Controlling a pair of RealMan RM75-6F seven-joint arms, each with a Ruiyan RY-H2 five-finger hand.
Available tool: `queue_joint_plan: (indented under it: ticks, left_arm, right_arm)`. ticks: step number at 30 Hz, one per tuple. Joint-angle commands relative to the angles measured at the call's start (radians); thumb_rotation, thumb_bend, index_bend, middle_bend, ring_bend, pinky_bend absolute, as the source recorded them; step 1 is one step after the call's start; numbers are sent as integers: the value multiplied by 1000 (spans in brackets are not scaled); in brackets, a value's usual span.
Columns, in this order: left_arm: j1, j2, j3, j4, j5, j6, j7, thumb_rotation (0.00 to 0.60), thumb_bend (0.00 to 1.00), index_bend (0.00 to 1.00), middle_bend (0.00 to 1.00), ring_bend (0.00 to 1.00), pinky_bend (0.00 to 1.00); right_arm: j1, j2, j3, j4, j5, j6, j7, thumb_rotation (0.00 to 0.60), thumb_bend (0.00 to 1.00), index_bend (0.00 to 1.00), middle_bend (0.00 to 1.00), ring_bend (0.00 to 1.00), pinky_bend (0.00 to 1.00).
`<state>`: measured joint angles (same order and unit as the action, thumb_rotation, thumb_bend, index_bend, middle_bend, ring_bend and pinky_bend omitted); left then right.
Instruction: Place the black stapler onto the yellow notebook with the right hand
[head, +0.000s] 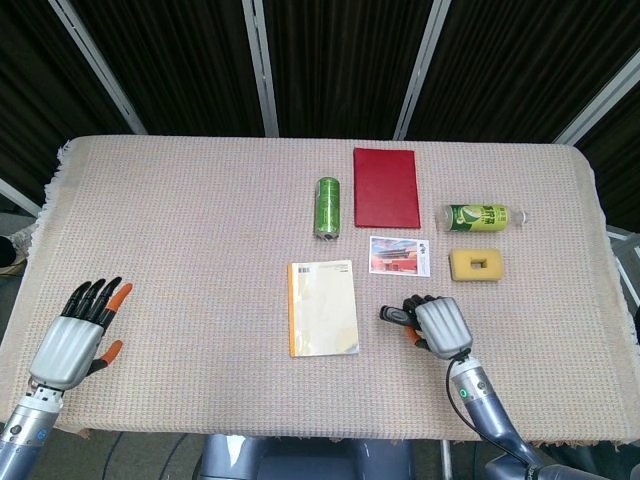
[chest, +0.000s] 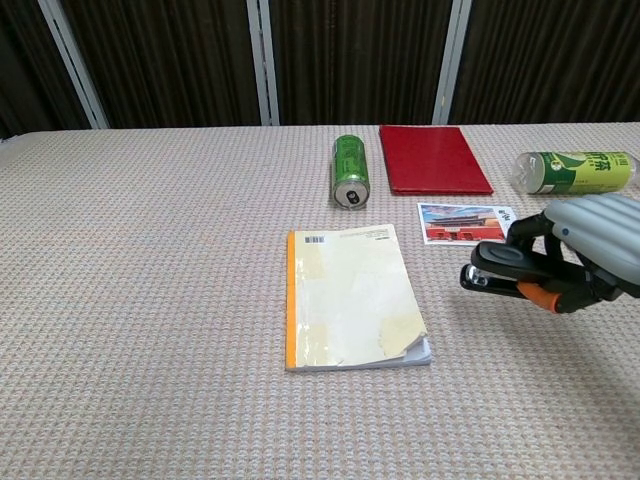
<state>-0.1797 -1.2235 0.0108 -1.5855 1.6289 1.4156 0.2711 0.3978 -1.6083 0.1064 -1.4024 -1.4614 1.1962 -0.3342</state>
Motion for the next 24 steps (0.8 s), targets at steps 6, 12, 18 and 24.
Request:
queue_joint_plan:
  ticks: [6, 12, 18, 24]
  left_arm:
    - [-2, 4, -4, 0, -11, -2, -13, 600, 318, 0, 0, 0, 80]
    - [-3, 7, -11, 6, -26, -1, -25, 600, 318, 0, 0, 0, 80]
    - [-6, 14, -15, 10, -39, -7, -42, 600, 319, 0, 0, 0, 80]
    - [-10, 17, -18, 17, -55, -21, -60, 600, 318, 0, 0, 0, 80]
  right_arm:
    - [46, -5, 30, -158, 30, -23, -147, 600, 533, 682, 504, 557, 693]
    - [87, -48, 53, -184, 78, -60, -225, 600, 534, 682, 504, 557, 694]
    - [138, -112, 75, -164, 134, -110, -281, 600, 533, 682, 504, 557, 694]
    - [191, -185, 97, -108, 189, -158, -317, 600, 533, 681, 505, 557, 694]
